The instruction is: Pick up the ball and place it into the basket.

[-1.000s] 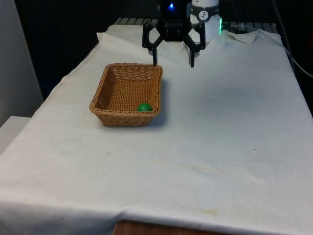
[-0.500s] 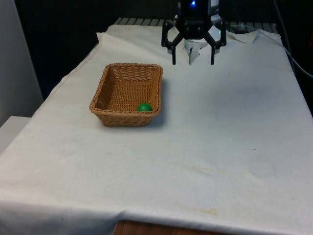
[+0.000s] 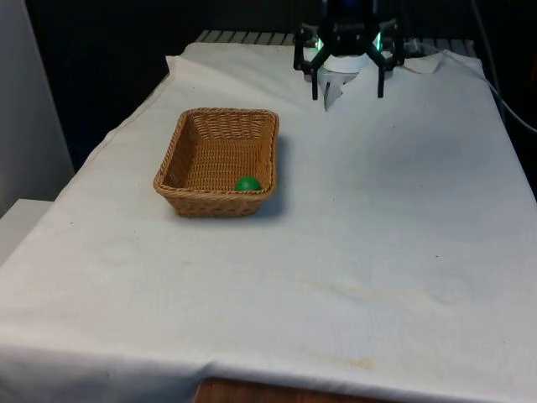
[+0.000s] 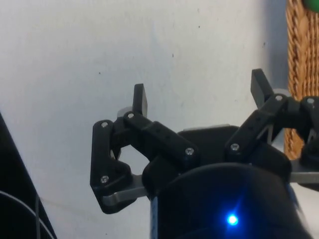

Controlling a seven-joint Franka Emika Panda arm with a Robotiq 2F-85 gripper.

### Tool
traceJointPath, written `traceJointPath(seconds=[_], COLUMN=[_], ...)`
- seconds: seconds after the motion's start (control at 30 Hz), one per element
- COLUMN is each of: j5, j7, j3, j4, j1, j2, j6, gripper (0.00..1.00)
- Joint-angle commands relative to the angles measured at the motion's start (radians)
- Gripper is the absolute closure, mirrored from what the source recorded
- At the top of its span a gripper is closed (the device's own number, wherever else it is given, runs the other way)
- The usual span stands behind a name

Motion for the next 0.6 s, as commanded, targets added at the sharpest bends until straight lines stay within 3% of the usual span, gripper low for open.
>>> traceJointPath(seconds=[0.0, 0.07, 0.27, 0.3, 0.33, 0.57], j5=[-0.001, -0.021, -0.036, -0.018, -0.036, -0.029], j7=[0.0, 0.017, 0.028, 0.011, 0.028, 0.015], j3=[0.001, -0.002, 0.015, 0.016, 0.015, 0.03], j4=[-0.007, -0.029, -0.085, -0.073, -0.085, -0.106], j1=[0.0, 0.006, 0.004, 0.0, 0.004, 0.001], j2=[-0.007, -0.029, -0.085, -0.075, -0.085, -0.104], j6=[0.0, 0.003, 0.007, 0.0, 0.007, 0.006], gripper=[0.0, 0.0, 0.0, 0.0, 0.0, 0.0])
